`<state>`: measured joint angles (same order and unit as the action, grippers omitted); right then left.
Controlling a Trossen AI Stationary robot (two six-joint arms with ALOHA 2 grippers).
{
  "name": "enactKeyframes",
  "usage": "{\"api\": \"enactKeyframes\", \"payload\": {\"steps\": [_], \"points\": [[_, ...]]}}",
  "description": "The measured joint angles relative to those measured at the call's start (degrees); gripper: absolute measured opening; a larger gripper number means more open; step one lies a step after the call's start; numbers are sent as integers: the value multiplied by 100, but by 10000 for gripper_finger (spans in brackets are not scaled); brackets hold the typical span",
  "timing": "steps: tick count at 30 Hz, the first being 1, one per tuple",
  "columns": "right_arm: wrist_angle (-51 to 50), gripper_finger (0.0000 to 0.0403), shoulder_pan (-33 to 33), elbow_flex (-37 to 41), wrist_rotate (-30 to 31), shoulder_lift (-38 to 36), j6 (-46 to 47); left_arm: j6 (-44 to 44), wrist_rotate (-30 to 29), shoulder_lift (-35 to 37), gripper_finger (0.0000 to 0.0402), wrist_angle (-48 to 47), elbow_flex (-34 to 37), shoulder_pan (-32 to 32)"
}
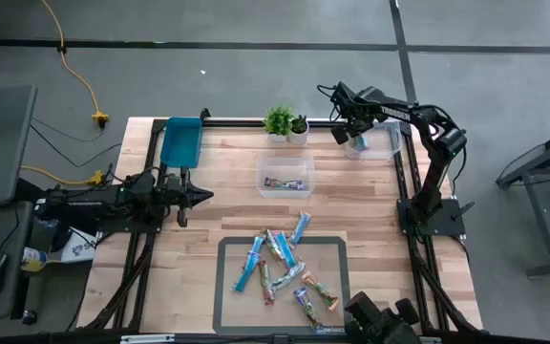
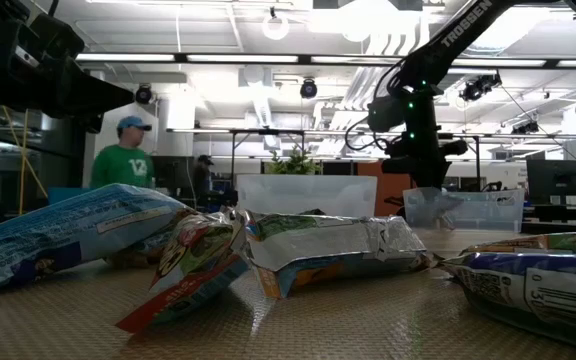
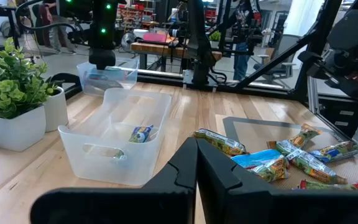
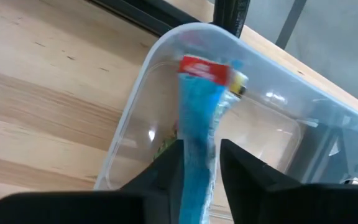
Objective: Pick and place Granola Bars by type
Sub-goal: Put the red granola bar in the right transparent bin, then put the blue granola bar in the left transparent bin
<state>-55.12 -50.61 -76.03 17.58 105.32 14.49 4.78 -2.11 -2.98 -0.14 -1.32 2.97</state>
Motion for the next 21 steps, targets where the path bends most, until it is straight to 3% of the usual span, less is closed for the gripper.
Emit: {"api": "enactKeyframes", "payload": {"steps": [11,21], "points": [[-38,132,18,0,-83,-81,142,2,0,0,1,0,0,-1],[14,134,23,0,4,-966,199,2,0,0,1,0,0,-1]]}}
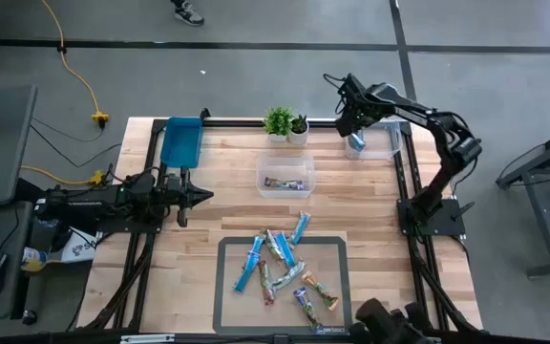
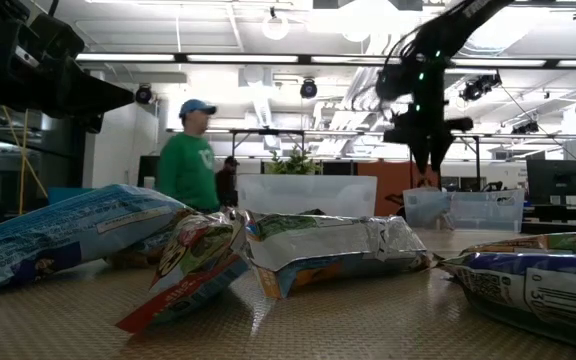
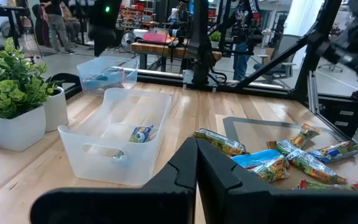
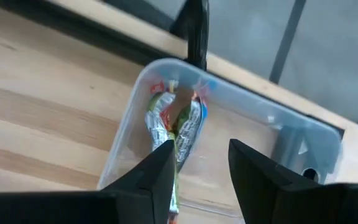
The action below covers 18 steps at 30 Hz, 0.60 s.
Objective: Pick and place Granola Bars by type
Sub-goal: Put the blue granola bar in the left transparent bin
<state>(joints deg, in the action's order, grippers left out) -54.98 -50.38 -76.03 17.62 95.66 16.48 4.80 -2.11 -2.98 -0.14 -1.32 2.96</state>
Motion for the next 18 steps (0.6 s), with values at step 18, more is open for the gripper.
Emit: {"api": "enactKeyframes", "payload": {"steps": [18], "points": [[1666,134,985,0,-2498,-2057,305,-2,0,0,1,0,2,2]]}}
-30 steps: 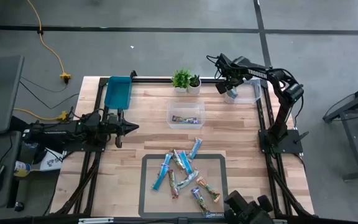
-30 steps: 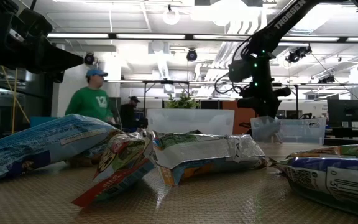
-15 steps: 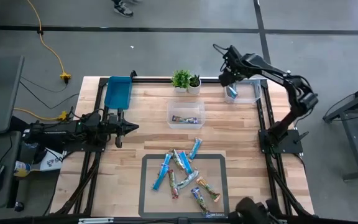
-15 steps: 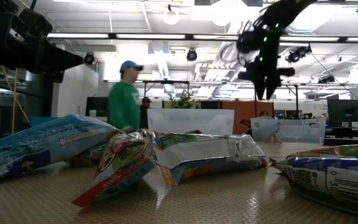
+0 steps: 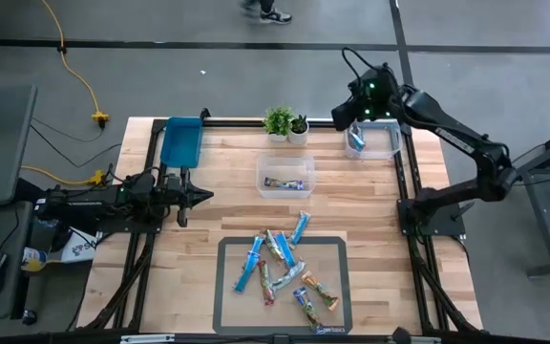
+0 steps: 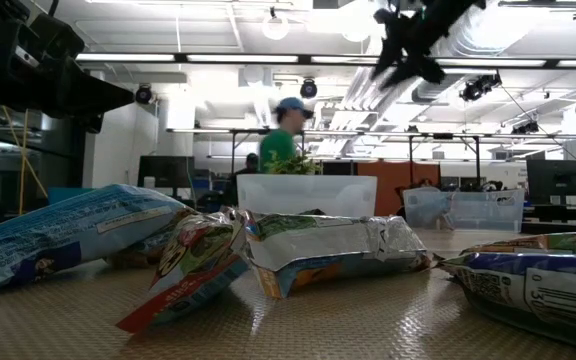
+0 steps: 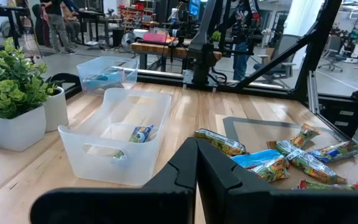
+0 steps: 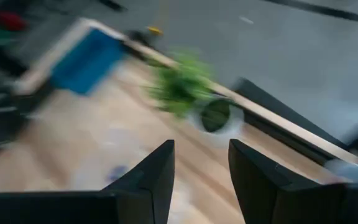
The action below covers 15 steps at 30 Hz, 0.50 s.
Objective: Pick and place Granola Bars by type
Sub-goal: Put the blue granola bar in the left transparent bin
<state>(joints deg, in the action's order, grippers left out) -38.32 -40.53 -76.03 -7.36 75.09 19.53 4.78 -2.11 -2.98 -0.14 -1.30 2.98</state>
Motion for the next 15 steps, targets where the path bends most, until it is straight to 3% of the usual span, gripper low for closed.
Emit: {"api": "enactKeyframes", "payload": {"steps": [7,15], "points": [[1147,134,1019,0,-591,-164,-68,1,0,0,1,0,-1,-2],[1637,134,2370,-4,-605,-122,-262,2,0,0,1,0,-2,-1]]}}
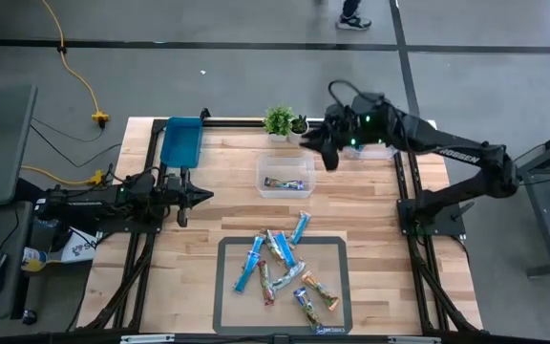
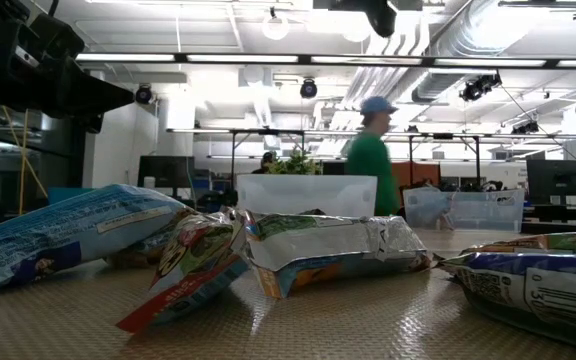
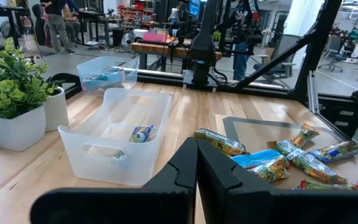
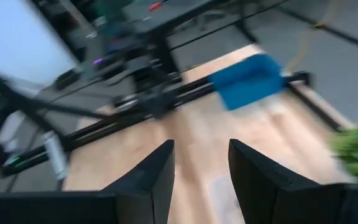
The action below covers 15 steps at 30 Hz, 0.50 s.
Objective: Pick and place Granola Bars by type
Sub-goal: Put the blue granola bar in the left transparent bin
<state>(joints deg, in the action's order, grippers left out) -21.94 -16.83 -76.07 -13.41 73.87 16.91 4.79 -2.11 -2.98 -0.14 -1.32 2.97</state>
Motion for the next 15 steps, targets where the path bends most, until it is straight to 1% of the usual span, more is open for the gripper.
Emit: {"api": "enactKeyframes", "payload": {"steps": [4,6,11,15], "points": [[19,134,722,0,25,0,284,1,0,0,1,0,0,2],[16,134,1090,0,179,0,566,-1,0,0,1,0,1,0],[-23,134,2105,0,972,126,1043,0,0,0,1,0,2,2],[-145,134,2818,0,1597,391,1670,-2,0,0,1,0,0,0]]}}
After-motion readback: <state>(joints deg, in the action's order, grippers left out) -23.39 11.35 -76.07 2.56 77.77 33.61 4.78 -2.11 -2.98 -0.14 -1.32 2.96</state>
